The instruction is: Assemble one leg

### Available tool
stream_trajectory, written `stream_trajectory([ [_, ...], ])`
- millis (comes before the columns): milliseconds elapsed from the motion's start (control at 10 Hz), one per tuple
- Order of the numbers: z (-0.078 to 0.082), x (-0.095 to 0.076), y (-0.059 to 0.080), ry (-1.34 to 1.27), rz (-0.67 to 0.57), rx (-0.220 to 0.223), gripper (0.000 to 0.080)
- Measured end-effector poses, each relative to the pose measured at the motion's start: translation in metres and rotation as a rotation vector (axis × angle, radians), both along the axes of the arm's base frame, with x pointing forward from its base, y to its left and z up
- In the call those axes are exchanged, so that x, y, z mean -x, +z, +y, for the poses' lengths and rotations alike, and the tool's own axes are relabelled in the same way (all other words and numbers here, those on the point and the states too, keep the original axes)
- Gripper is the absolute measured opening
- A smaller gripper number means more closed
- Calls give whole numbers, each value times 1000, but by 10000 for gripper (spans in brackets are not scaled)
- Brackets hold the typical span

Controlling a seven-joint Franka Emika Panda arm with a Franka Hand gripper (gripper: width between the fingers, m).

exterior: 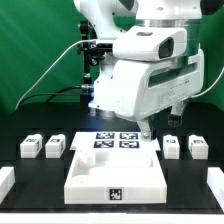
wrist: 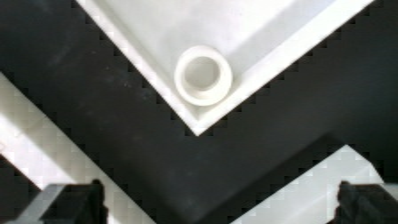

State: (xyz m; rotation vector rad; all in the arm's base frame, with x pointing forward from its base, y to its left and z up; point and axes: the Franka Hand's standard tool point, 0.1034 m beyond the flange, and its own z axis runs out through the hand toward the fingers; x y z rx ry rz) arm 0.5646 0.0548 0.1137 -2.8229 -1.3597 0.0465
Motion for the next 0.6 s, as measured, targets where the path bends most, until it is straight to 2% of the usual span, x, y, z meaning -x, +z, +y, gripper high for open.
stream_trajectory([
  [500,1,2,-2,45,-1,-1,650],
  [600,5,17,-10,57,-4,-4,650],
])
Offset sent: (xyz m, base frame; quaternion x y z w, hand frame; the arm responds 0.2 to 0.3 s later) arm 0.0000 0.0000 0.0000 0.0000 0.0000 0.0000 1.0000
